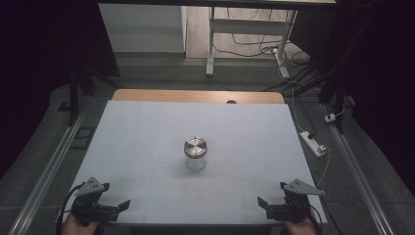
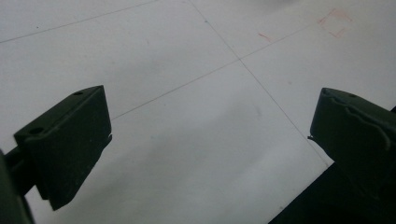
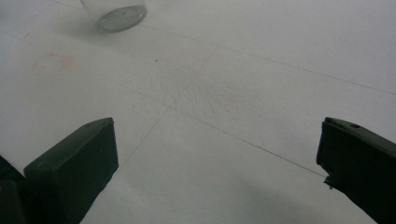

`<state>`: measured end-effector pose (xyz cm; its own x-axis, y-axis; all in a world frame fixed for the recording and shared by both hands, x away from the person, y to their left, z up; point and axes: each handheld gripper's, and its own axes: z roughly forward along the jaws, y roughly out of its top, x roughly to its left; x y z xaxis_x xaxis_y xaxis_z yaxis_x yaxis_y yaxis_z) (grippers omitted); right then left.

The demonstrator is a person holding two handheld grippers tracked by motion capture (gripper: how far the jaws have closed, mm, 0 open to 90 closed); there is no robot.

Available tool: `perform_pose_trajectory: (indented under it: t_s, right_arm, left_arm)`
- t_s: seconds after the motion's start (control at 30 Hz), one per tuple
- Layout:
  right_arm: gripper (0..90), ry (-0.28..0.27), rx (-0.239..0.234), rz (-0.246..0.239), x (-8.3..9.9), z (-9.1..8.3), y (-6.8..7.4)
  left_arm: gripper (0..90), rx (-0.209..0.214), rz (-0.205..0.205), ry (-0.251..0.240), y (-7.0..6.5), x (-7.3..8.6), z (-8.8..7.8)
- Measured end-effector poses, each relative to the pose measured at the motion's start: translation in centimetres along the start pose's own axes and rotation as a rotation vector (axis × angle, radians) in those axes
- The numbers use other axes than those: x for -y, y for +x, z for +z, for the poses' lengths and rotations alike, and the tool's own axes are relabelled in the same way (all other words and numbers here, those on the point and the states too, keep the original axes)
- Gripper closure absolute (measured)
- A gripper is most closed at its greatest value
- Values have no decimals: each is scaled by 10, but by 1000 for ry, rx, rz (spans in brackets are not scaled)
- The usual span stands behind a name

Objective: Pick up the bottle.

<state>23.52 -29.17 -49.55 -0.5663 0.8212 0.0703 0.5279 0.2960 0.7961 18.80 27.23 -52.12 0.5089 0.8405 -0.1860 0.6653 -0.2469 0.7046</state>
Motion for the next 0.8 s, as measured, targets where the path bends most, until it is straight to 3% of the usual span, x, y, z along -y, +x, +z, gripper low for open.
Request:
perform_pose_trajectory:
  t_s: [0.5, 0.8]
  right_arm:
    - [0, 3, -16, 8, 0, 0, -2]
    - [0, 11, -18, -8, 0, 1, 0]
  left_arm:
    - [0, 9, 20, 31, -2, -2, 3]
    - [0, 10, 13, 26, -1, -2, 3]
